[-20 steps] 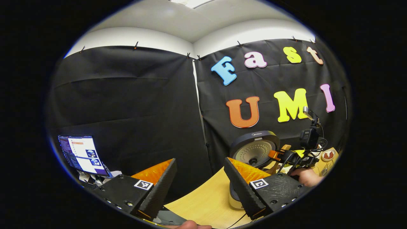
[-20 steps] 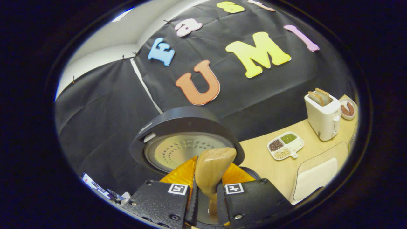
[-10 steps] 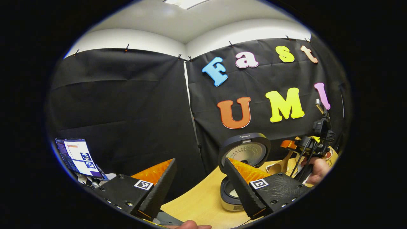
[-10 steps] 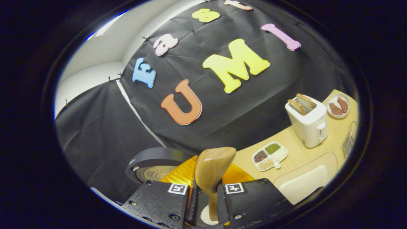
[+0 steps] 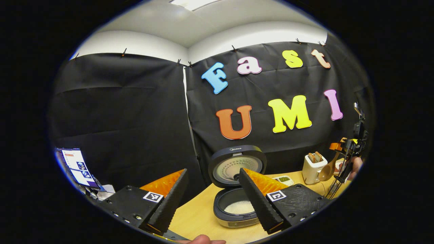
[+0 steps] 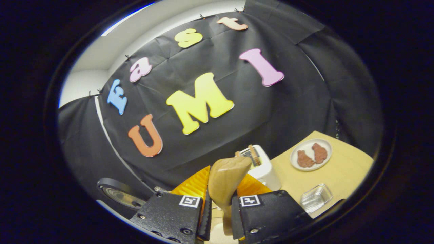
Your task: Close the left gripper, press the button to open the rice cooker; take a wooden spoon from the chopstick holder with the right hand, scoop a spoonful of rice and pour it into the rice cooker, then put the wooden spoon back into the chopstick holder.
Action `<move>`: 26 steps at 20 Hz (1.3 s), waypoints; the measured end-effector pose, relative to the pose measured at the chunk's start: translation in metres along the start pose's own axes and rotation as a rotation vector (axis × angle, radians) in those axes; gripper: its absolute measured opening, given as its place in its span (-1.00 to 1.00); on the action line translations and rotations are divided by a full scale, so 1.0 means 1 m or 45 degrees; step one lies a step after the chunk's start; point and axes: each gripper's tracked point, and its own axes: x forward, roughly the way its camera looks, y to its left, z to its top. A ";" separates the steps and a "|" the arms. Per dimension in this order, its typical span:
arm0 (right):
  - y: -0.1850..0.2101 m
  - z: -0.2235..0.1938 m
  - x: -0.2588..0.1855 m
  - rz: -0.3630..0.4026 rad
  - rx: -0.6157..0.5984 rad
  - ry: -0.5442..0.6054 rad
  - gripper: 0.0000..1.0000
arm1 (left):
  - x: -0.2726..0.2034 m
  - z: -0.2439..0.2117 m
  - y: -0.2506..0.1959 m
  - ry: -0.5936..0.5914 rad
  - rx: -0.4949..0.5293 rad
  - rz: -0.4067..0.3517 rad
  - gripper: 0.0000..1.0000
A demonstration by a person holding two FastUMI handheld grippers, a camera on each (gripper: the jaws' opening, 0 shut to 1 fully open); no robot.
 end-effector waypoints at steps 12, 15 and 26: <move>-0.170 -0.001 0.005 -0.221 -0.016 0.015 -0.41 | -0.003 0.008 -0.059 -0.002 0.045 -0.069 0.90; -0.173 -0.019 0.010 -0.224 -0.033 0.045 -0.41 | -0.001 0.006 -0.064 -0.001 0.062 -0.072 0.90; -0.204 -0.064 0.012 -0.285 -0.045 0.111 -0.41 | 0.005 -0.001 -0.068 0.018 0.095 -0.079 0.90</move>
